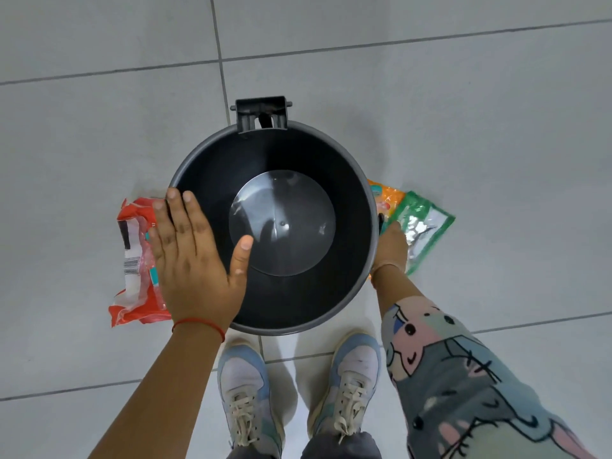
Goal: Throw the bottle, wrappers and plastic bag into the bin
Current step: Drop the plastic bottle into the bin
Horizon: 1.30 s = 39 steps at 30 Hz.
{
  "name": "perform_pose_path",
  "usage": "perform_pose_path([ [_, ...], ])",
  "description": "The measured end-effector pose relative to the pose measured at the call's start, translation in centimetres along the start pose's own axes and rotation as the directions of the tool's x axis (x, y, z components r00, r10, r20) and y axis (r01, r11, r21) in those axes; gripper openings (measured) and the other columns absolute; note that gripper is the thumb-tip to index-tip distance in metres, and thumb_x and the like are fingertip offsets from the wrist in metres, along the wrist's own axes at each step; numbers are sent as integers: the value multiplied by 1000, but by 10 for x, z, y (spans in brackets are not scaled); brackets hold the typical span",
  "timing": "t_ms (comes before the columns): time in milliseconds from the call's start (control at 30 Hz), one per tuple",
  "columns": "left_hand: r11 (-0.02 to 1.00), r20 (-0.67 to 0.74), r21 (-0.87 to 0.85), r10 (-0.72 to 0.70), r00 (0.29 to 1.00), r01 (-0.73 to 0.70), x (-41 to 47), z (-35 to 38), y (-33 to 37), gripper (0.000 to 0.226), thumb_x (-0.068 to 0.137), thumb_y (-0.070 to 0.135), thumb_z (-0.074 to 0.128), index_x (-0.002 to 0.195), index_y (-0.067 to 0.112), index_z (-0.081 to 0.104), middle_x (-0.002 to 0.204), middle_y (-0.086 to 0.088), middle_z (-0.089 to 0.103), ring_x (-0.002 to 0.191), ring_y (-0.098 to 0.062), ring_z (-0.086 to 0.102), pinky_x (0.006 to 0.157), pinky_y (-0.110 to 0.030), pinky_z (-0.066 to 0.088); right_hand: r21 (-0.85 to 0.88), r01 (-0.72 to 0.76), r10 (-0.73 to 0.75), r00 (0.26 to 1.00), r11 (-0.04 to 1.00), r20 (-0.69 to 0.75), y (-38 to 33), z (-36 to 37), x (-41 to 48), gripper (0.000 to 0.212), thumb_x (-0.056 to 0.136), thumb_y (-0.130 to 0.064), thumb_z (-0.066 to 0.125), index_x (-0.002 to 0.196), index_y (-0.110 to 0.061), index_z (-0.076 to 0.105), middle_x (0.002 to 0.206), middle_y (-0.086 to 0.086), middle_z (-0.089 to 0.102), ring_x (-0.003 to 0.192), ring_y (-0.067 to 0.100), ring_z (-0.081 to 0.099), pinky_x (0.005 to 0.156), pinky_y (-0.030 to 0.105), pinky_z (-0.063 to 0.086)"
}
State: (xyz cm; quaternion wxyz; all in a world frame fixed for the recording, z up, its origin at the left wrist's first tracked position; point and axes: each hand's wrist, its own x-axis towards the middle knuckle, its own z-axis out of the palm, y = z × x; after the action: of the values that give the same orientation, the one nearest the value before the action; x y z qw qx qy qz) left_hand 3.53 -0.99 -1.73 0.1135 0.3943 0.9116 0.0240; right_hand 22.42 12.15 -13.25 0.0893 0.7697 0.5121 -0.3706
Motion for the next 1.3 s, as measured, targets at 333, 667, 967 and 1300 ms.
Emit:
perform_pose_path([
  [333, 1000, 7, 30, 7, 1000, -8, -2, -1, 2, 84, 89, 61, -2, 145, 1, 12, 154, -21, 15, 142, -34, 8, 116, -33, -7, 277, 141, -41, 940, 951, -339, -10, -42, -35, 35, 80, -20, 70, 108, -4, 55, 101, 12, 62, 89, 27, 58, 69, 26, 40],
  [667, 999, 29, -32, 30, 999, -30, 1, -8, 0, 83, 90, 59, -5, 144, -1, 15, 153, -21, 17, 142, -34, 10, 114, -26, -14, -40, 502, -495, 862, 864, 111, -101, -92, -161, 42, 72, -37, 76, 99, -18, 50, 89, -3, 62, 79, 15, 60, 58, 16, 42],
  [967, 998, 31, -40, 56, 998, -55, 7, -5, 0, 86, 87, 62, -5, 145, 0, 11, 154, -20, 12, 142, -32, 7, 115, -35, -2, -384, 284, -144, 924, 879, 354, -100, 37, -89, 32, 92, -14, 56, 121, -3, 51, 124, 12, 60, 113, 27, 58, 82, 32, 50],
  [1300, 996, 42, -44, 79, 996, -78, 7, -6, 1, 85, 89, 62, -2, 145, -1, 13, 153, -22, 14, 142, -34, 7, 114, -25, -11, 128, 726, -396, 503, 676, -768, -75, -77, -66, 28, 88, -7, 58, 113, 4, 61, 121, 25, 56, 114, 30, 51, 100, 28, 40],
])
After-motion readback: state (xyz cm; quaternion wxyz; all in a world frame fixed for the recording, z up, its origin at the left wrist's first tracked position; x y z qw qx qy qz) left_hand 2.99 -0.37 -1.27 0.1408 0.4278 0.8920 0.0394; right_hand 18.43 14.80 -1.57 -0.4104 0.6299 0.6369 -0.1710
